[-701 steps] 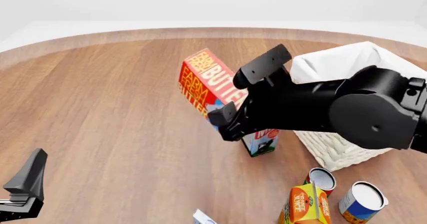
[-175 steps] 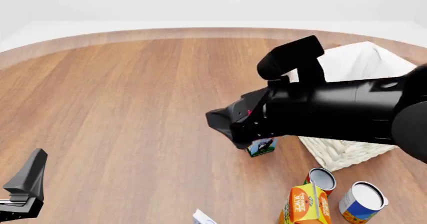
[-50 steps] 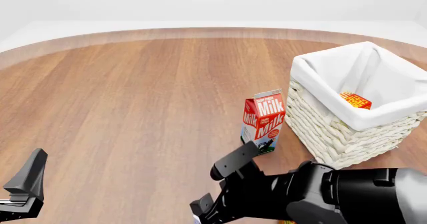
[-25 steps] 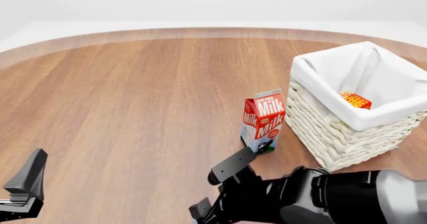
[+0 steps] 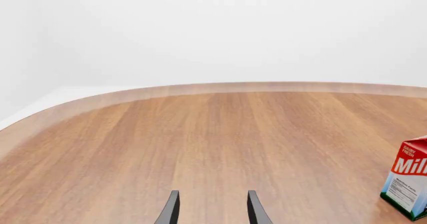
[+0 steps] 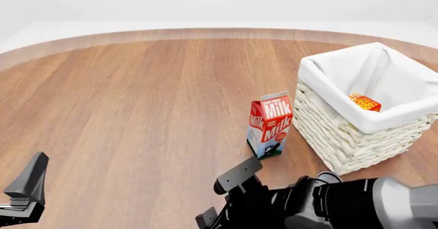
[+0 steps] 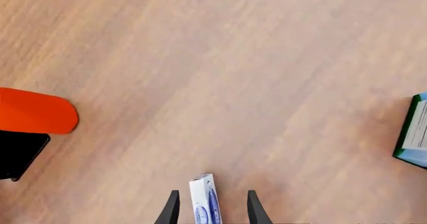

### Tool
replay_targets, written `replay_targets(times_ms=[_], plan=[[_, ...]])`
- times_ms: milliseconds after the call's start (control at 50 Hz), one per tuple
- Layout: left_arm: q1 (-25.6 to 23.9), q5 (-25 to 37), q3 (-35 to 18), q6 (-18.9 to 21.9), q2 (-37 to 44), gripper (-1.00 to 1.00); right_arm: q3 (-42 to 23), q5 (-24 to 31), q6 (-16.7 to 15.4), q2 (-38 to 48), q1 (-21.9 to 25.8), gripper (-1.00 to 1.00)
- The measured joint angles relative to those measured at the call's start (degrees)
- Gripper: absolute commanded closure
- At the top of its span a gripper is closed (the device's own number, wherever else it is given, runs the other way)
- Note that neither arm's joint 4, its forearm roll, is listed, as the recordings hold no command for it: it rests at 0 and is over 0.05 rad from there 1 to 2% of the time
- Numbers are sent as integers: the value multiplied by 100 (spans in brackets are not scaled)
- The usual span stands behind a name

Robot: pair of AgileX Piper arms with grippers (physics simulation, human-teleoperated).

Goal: Pick up the cream cheese box and the butter, and put them in the basket.

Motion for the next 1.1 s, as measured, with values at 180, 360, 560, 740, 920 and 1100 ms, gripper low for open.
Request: replay_targets(times_ms=[180,360,560,740,920,1100], plan=[[0,0,0,0,0,-100,39,-67,19,74,-16,-100],[0,0,0,0,0,-100,41,-134,41,179,-5,-100],[0,0,0,0,0,-100,46,-237,97,317,31,-100],[0,0,0,0,0,-100,73,-345,170,431,74,-100],[0,0,0,0,0,-100,91,-498,260,605,150,-100],[0,0,0,0,0,-100,105,-611,287,727,205,-100]])
